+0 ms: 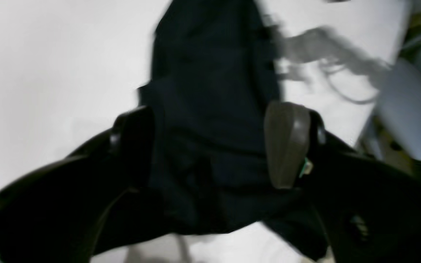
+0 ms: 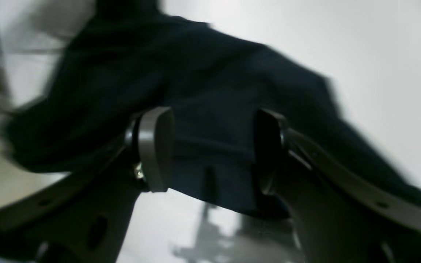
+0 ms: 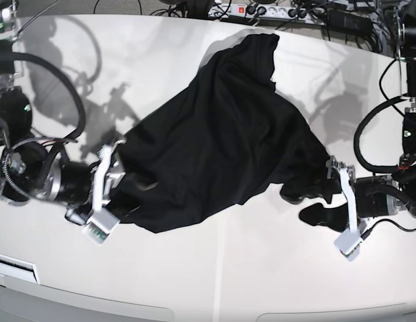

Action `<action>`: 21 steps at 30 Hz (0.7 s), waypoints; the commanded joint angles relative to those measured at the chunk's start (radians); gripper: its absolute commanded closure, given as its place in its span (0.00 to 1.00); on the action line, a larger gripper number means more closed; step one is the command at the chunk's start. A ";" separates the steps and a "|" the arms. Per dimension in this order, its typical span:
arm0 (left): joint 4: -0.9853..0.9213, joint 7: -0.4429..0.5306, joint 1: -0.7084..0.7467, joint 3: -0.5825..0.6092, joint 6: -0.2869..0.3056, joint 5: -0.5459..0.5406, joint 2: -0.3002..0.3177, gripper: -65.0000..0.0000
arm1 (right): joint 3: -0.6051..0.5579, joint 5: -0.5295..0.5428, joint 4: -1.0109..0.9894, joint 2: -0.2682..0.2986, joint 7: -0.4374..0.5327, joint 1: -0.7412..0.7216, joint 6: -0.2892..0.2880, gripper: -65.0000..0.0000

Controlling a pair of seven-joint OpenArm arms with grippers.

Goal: Layout the t-shirt on the table in an organized manner, then fold the t-shirt properly
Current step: 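Release the shirt and regrasp a fold with the right gripper, then lift the shirt with the right gripper and drag it away from the left gripper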

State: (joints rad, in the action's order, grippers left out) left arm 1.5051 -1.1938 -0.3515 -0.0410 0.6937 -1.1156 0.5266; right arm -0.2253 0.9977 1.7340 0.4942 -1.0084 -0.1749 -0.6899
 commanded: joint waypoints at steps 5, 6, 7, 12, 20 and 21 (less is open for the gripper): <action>0.007 0.066 -0.026 -0.009 -0.029 0.065 0.025 0.27 | 0.007 0.027 0.035 -0.156 -0.035 0.093 -0.008 0.45; 0.007 0.068 -0.025 -0.009 -0.029 0.071 0.024 0.27 | 0.007 0.000 0.040 -0.187 -0.036 0.115 -0.008 0.45; 0.007 0.068 -0.025 -0.008 -0.029 0.072 0.025 0.27 | 0.007 -0.028 0.042 -0.216 -0.037 0.134 -0.008 0.45; 0.007 0.068 -0.025 -0.008 -0.029 0.072 0.025 0.27 | -0.020 -0.185 0.042 -0.298 -0.032 0.220 -0.008 0.45; 0.007 0.069 -0.025 -0.008 -0.030 0.068 0.024 0.27 | -0.195 -0.322 0.002 -0.298 -0.033 0.266 0.143 0.45; 0.007 0.069 -0.025 -0.008 -0.030 0.068 0.024 0.27 | -0.209 -0.323 -0.011 -0.298 -0.011 0.266 0.156 0.45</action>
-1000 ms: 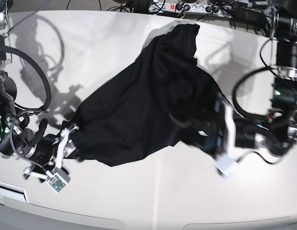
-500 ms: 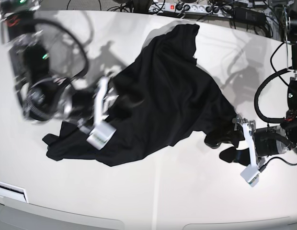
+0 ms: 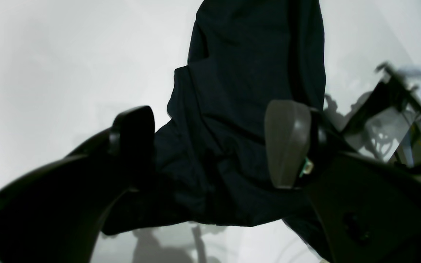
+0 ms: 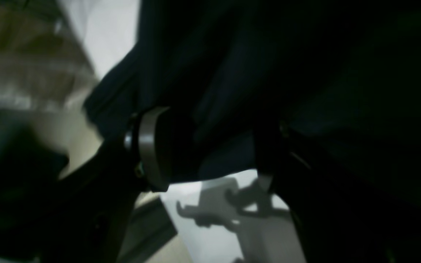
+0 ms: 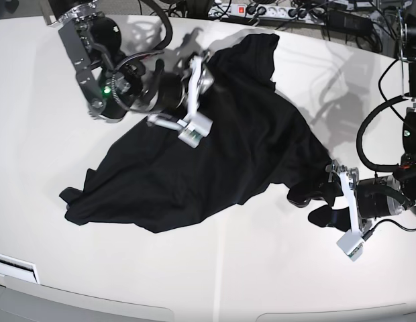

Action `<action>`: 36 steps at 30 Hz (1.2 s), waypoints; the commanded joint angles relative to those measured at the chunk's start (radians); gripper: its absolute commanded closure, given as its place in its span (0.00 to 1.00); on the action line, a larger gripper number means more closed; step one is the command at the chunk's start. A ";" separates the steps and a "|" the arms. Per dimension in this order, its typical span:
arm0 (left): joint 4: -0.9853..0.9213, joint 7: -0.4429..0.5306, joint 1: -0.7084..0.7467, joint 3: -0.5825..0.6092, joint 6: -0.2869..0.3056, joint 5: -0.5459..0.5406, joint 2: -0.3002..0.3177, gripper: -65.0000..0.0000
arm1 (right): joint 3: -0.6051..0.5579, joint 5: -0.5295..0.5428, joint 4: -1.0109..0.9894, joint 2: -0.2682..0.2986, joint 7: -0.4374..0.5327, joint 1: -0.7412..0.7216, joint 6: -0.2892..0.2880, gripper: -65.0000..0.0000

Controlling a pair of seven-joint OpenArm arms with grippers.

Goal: Layout the t-shirt on the table in an organized manner, then fold the t-shirt properly
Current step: 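Lift the shirt with the right gripper and drag it away from the left gripper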

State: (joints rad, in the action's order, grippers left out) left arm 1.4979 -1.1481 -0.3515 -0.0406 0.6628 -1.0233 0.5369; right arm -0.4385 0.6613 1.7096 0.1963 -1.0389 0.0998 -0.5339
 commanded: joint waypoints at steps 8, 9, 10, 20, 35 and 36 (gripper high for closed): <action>0.014 0.023 -0.025 -0.008 0.001 -0.024 0.014 0.27 | -0.013 -0.163 -0.130 -0.026 0.112 -0.011 0.088 0.47; 0.014 0.023 -0.025 -0.008 0.001 -0.024 0.014 0.27 | -0.013 -0.173 -0.144 -0.031 0.112 -0.011 0.082 0.55; 0.014 0.023 -0.025 -0.008 0.001 -0.024 0.014 0.27 | -0.013 -0.175 -0.151 -0.030 0.111 -0.011 0.062 0.68; 0.014 0.023 -0.025 -0.008 0.002 -0.011 0.015 0.27 | 0.072 -0.453 0.071 -0.012 -0.031 -0.008 0.002 1.00; 0.014 0.026 -0.007 -0.008 0.002 -0.021 0.008 0.27 | 0.360 -0.726 0.154 0.239 -0.169 0.080 0.367 1.00; 0.014 0.026 -0.003 -0.008 0.002 -0.023 0.004 0.27 | 0.363 -0.729 0.154 0.242 -0.172 0.079 0.370 0.98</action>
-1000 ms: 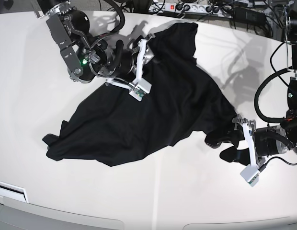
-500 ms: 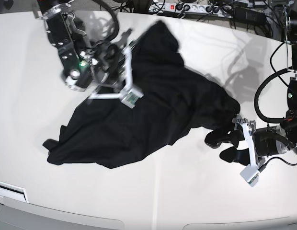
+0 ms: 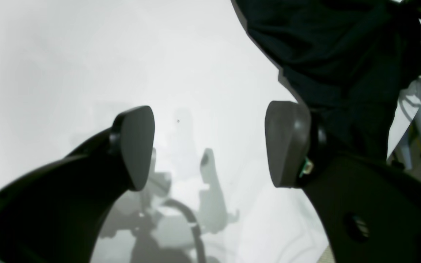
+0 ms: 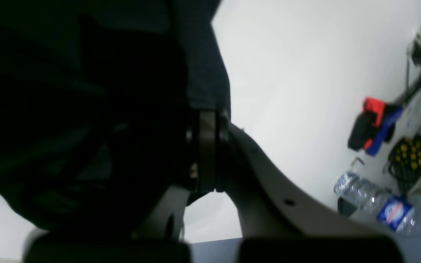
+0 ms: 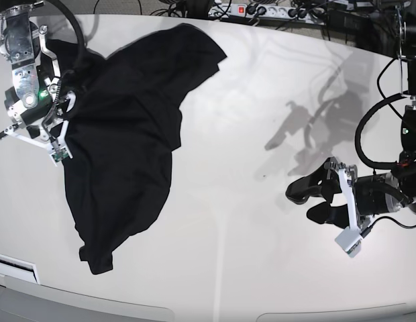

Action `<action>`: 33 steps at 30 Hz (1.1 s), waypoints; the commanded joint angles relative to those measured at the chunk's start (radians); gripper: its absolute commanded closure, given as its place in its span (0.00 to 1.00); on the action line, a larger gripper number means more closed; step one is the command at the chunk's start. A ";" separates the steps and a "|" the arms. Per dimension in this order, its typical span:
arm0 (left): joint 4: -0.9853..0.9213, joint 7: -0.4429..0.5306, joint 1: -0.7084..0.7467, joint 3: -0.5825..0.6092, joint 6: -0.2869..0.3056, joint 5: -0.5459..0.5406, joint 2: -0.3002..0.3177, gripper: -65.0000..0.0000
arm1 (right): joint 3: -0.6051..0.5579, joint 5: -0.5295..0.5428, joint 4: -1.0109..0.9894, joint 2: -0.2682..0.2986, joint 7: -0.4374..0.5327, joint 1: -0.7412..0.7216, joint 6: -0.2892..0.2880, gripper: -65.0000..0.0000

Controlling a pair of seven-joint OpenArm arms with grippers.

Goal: Layout the t-shirt on the table in an organized manner, then fold the t-shirt properly
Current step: 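Lift the shirt with the right gripper and drag it away from the left gripper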

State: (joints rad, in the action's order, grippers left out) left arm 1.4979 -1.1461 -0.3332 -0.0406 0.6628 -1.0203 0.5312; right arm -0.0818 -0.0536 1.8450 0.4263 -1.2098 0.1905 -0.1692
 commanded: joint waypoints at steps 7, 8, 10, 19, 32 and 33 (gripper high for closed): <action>0.014 0.021 -0.021 -0.008 0.002 -0.023 0.004 0.27 | 0.006 -0.112 0.113 0.045 0.005 -0.019 0.084 0.49; 0.014 0.020 -0.021 -0.008 0.002 -0.023 0.004 0.27 | 0.006 -0.144 0.142 0.051 0.010 -0.019 0.105 0.49; 0.014 0.020 -0.021 -0.008 0.002 -0.021 0.004 0.27 | 0.006 -0.205 0.191 0.059 0.034 -0.019 0.145 0.49; 0.014 0.021 -0.021 -0.008 0.002 -0.008 0.004 0.27 | 0.004 0.230 0.179 0.047 0.562 -0.041 0.027 1.00; 0.014 0.021 -0.021 -0.008 -0.003 -0.001 0.004 0.27 | 0.004 0.342 -0.563 -0.155 0.583 -0.480 -0.142 1.00; 0.014 0.021 -0.021 -0.008 -0.003 -0.001 0.004 0.27 | 0.004 0.341 -0.623 -0.167 0.593 -0.510 -0.143 1.00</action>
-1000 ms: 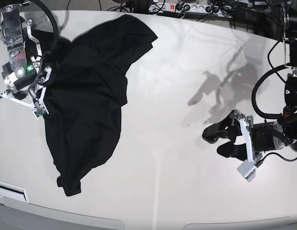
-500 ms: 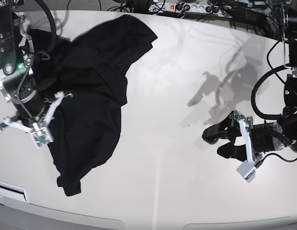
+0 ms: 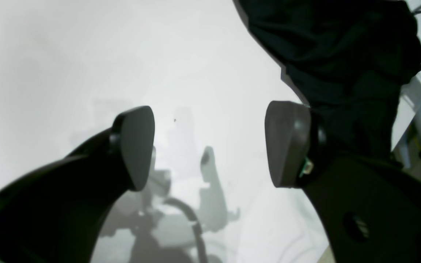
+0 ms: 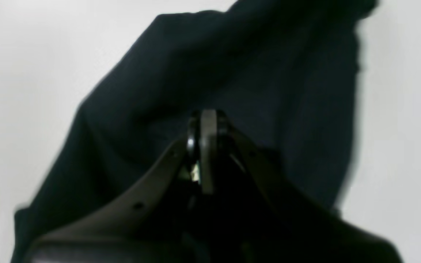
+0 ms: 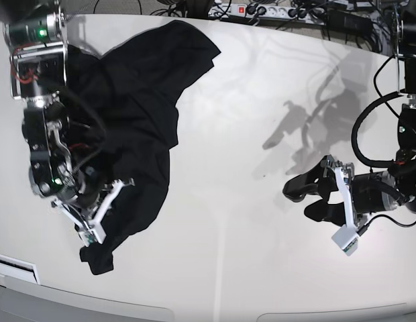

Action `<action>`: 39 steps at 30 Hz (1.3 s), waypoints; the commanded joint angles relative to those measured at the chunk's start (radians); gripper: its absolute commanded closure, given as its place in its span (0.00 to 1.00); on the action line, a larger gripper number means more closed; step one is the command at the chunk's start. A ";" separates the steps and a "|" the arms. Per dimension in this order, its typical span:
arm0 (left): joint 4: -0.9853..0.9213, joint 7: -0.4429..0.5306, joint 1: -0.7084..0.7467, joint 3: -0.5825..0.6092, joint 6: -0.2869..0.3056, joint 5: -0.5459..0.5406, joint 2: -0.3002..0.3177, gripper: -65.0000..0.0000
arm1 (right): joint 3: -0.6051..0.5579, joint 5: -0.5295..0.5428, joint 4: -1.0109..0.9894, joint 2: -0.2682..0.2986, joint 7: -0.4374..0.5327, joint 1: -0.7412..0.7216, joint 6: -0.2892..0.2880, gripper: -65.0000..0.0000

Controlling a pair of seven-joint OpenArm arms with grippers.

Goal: Layout the t-shirt on the table in an organized manner, then fold the t-shirt properly
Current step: 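Lift the shirt with the right gripper and drag it away from the left gripper, then grasp the shirt's lower edge with the left gripper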

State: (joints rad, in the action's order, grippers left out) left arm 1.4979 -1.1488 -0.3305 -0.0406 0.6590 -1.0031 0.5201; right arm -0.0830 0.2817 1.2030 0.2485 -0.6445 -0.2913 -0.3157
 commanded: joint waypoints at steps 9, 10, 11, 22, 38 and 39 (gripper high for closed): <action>0.014 0.024 -0.024 -0.008 -0.002 -0.019 0.015 0.27 | 0.005 -0.072 -0.455 -0.127 0.066 -0.193 -0.085 1.00; 0.014 0.025 -0.024 -0.008 -0.002 -0.019 0.015 0.27 | 0.005 -0.076 -0.457 -0.141 0.042 -0.193 -0.128 1.00; 0.014 0.027 -0.024 -0.008 -0.002 -0.019 0.015 0.27 | 0.005 -0.071 -0.457 -0.154 0.011 -0.193 -0.171 1.00; 0.014 0.027 -0.024 -0.008 -0.002 -0.025 0.015 0.27 | -0.147 0.196 -0.354 -0.274 -0.206 -0.189 -0.382 1.00; -0.267 0.197 0.066 -0.006 -0.069 0.067 -0.106 0.27 | 0.043 0.673 0.216 -0.229 -0.745 -0.187 -0.382 0.63; -0.295 0.216 0.066 -0.006 -0.070 0.087 -0.126 0.27 | 0.060 0.693 0.224 -0.216 -0.751 -0.187 -0.380 0.63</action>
State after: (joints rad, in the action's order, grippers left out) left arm 1.1881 -0.9440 -0.2424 -0.0399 0.5846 -0.9009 0.3824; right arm -0.0292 0.9642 1.4090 0.0265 -1.4071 -0.4465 -0.6922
